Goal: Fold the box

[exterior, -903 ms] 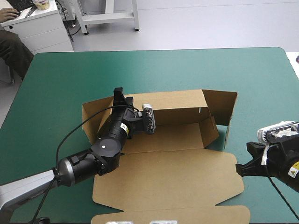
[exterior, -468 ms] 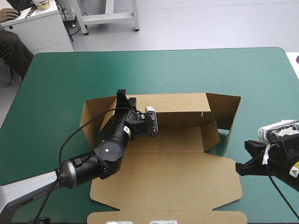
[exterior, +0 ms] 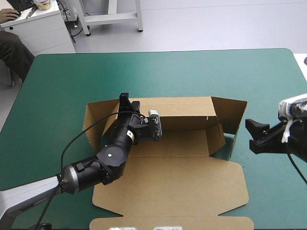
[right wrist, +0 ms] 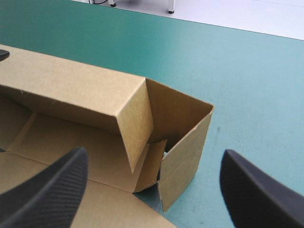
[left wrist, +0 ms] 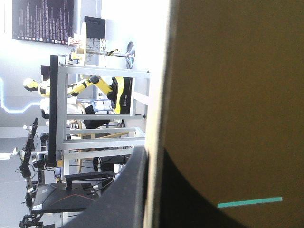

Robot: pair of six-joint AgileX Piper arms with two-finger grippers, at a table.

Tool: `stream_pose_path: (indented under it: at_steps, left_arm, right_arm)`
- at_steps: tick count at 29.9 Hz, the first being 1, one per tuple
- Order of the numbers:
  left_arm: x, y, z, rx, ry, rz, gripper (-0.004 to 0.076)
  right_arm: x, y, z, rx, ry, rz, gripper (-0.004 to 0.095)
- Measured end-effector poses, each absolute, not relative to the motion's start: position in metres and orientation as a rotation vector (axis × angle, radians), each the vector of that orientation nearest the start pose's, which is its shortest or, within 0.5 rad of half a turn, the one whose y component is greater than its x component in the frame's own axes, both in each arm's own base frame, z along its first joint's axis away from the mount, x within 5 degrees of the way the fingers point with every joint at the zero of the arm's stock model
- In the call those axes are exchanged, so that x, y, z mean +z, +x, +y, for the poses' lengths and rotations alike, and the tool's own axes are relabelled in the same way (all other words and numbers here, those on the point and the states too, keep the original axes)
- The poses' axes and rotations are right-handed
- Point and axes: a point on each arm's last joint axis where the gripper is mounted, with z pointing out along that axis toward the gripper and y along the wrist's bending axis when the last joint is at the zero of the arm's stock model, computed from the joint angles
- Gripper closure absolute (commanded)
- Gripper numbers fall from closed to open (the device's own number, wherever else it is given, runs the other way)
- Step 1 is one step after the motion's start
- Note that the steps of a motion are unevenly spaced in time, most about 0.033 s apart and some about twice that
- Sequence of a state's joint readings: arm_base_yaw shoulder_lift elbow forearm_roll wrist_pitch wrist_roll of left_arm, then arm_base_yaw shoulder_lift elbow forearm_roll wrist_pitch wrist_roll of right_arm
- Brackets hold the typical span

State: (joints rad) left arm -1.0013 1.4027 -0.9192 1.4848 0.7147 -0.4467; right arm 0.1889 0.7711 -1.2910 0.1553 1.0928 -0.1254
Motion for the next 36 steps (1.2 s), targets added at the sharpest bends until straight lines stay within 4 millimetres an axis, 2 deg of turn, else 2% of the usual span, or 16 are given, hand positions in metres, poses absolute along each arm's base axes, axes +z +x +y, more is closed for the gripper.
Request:
stream_pose_path:
  at_steps: [4,9,17,23,29,32,36]
  left_arm:
    - [0.3,0.208,-0.214,0.726,1.404,1.413,0.0734]
    - [0.3,0.208,-0.214,0.718,1.395,1.419,0.0734]
    - [0.3,0.208,-0.214,0.713,1.388,1.423,0.0734]
    - [0.3,0.208,-0.214,0.714,1.387,1.423,0.0734]
    - [0.3,0.208,-0.214,0.715,1.386,1.424,0.0734]
    - [0.3,0.208,-0.214,0.714,1.386,1.427,0.0734]
    - [0.299,0.207,-0.213,0.709,1.383,1.437,0.0734]
  right_arm:
    - [0.479,0.126,0.033,0.178,-0.323,2.039,0.007]
    - [0.479,0.184,0.037,0.099,-0.276,2.109,0.0071]
    - [0.459,0.284,0.057,0.128,-0.247,2.238,0.0071]
    - [0.429,0.339,0.069,0.163,-0.211,2.331,0.0074]
    - [0.39,0.369,0.075,0.168,-0.199,2.471,0.0074]
    - [0.378,0.373,0.072,0.17,-0.169,2.55,0.0076]
    - [0.373,0.371,0.063,0.167,-0.138,2.622,0.0076]
